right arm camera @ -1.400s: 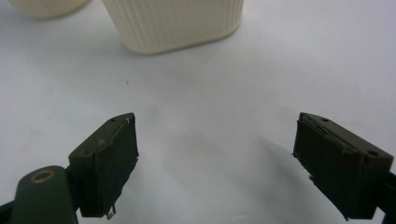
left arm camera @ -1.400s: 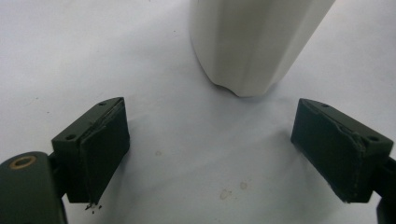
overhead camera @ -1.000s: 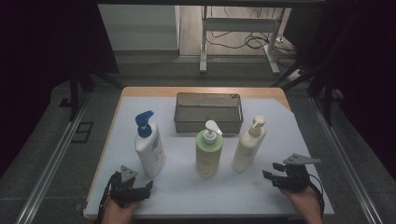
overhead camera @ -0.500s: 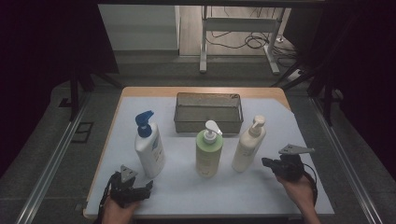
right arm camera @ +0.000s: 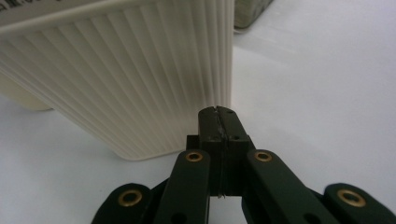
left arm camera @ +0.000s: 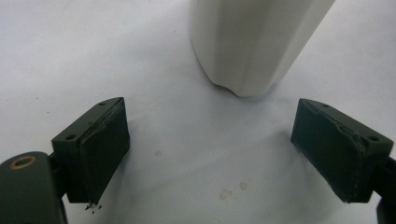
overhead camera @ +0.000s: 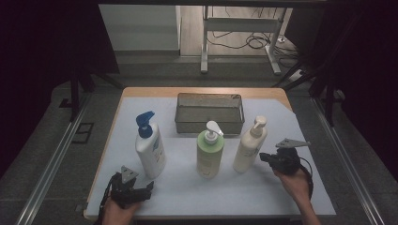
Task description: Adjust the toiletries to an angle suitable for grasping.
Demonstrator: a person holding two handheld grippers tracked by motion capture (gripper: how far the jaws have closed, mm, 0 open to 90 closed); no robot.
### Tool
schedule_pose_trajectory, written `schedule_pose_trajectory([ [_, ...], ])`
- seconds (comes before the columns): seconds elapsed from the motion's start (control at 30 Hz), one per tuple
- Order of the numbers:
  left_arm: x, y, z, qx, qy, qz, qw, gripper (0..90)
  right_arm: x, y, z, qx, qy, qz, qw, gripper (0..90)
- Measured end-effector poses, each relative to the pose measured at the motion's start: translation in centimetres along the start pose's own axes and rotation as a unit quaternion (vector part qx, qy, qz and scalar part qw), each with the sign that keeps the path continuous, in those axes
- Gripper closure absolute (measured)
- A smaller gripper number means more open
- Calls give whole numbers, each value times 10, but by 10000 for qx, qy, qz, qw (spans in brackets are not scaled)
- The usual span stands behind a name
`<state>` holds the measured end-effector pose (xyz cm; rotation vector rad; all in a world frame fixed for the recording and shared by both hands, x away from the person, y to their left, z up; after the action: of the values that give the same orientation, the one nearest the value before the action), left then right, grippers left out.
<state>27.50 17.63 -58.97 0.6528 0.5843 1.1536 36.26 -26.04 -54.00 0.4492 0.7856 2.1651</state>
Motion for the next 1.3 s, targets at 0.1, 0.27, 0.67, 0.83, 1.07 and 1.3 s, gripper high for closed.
schedule_pose_trajectory([
  [0.1, 0, 0, 0, 0, 1, -1, 10000, 113, 1, -1, 1, 2, 2, 21, 10000, 896],
  [0.27, 0, 0, 0, 1, 0, 0, 10000, 112, 0, -4, 4, 18, 23, -33, 10000, 897],
  [0.67, 0, 0, 0, 0, 0, -1, 10000, 112, -5, -19, 15, -27, 59, 0, 10000, 896],
  [0.83, 0, 0, 0, -3, -6, -2, 10000, 112, -6, -26, 18, -24, 30, 22, 10000, 895],
  [1.07, 0, 0, 0, 8, -14, -1, 10000, 113, -7, -37, 22, 30, 9, -12, 10000, 895],
  [1.3, 0, 0, 0, 0, -4, 0, 10000, 113, -2, -30, 17, 3, 48, -15, 10000, 885],
])
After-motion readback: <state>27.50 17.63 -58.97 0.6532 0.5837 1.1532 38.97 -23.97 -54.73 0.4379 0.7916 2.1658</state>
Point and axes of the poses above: each handheld gripper's, and its own axes: y roughly backward along the jaws, z roughly out of its top, x roughly to its left, the point moved 9 cm from there along -y, roughly forward along the jaws, and after that the axes turned 5 degrees about y, right-handed, at the moved point
